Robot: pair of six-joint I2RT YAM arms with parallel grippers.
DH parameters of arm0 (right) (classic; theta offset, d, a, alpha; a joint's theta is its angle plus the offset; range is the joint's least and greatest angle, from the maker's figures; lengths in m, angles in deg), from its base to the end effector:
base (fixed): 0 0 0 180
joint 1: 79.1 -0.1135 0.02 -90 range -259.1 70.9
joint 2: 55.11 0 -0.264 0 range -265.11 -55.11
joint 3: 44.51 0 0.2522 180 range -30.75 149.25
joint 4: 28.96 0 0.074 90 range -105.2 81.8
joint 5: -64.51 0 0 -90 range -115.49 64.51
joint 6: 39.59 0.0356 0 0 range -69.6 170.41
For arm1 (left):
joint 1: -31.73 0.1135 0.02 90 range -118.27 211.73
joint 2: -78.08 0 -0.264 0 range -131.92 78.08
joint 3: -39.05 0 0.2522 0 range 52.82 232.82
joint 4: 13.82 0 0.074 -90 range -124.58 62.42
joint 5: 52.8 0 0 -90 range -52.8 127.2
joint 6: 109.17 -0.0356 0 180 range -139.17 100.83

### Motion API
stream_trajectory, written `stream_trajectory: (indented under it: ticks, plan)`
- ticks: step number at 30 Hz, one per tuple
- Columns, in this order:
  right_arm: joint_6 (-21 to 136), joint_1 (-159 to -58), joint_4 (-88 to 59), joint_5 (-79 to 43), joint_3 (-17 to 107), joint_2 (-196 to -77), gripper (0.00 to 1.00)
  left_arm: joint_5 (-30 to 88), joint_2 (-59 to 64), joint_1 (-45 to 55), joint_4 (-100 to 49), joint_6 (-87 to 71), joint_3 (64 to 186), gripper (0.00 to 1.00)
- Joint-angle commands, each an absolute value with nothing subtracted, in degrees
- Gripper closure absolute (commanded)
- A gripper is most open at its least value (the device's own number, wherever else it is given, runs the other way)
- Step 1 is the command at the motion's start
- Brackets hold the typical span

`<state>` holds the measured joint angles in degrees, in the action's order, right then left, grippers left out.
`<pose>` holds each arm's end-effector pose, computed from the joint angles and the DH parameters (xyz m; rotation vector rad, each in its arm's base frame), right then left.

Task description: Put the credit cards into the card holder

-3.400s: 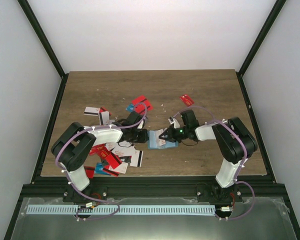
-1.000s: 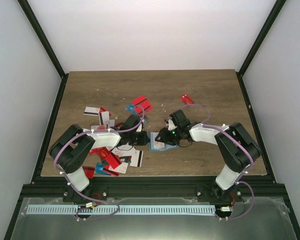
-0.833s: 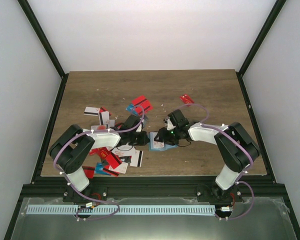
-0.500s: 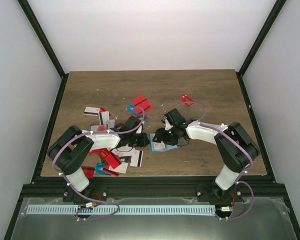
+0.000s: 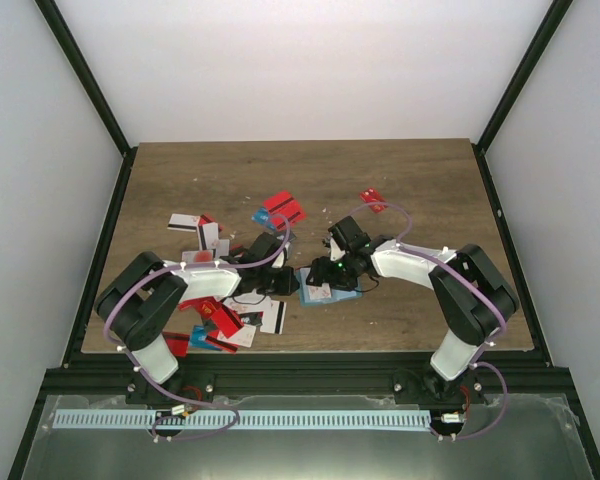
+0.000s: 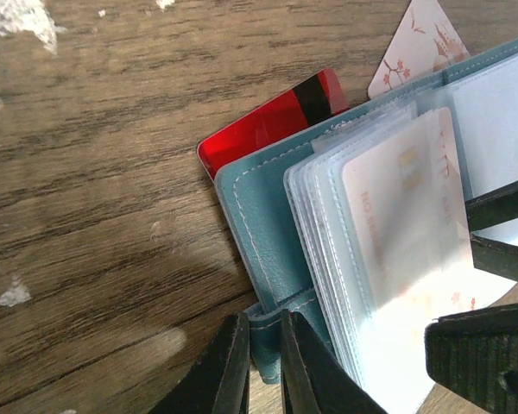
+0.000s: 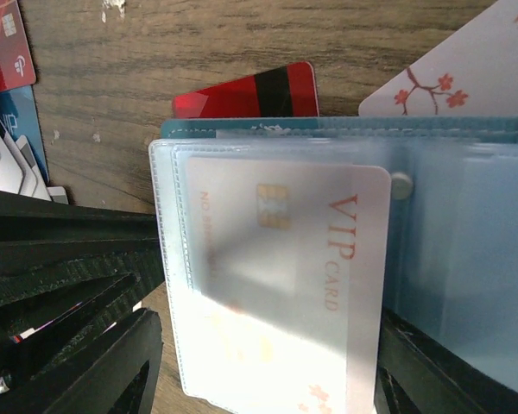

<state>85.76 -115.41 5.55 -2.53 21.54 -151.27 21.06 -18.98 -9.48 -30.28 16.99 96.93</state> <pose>0.2434 0.1961 0.1530 -0.1565 2.8912 0.8575 0.2259 -0.2110 0.1269 0.2395 2.7181 -0.8285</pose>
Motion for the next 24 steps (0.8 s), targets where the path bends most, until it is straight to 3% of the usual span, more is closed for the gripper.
stream_trajectory:
  ticks: [1,16,24]
  plan:
    - [85.12,-116.37,5.87,-1.75,23.13,-152.06,0.34,20.76,-18.85,-10.02,-34.43,16.6,95.68,0.87]
    - [86.88,-120.11,8.27,-4.12,26.69,-154.77,0.33,20.28,-17.62,-10.48,-35.28,16.78,96.14,0.87]
    - [84.86,-120.01,12.31,-7.51,27.43,-151.08,0.26,22.87,-13.96,-10.48,-37.46,16.47,95.9,0.83]
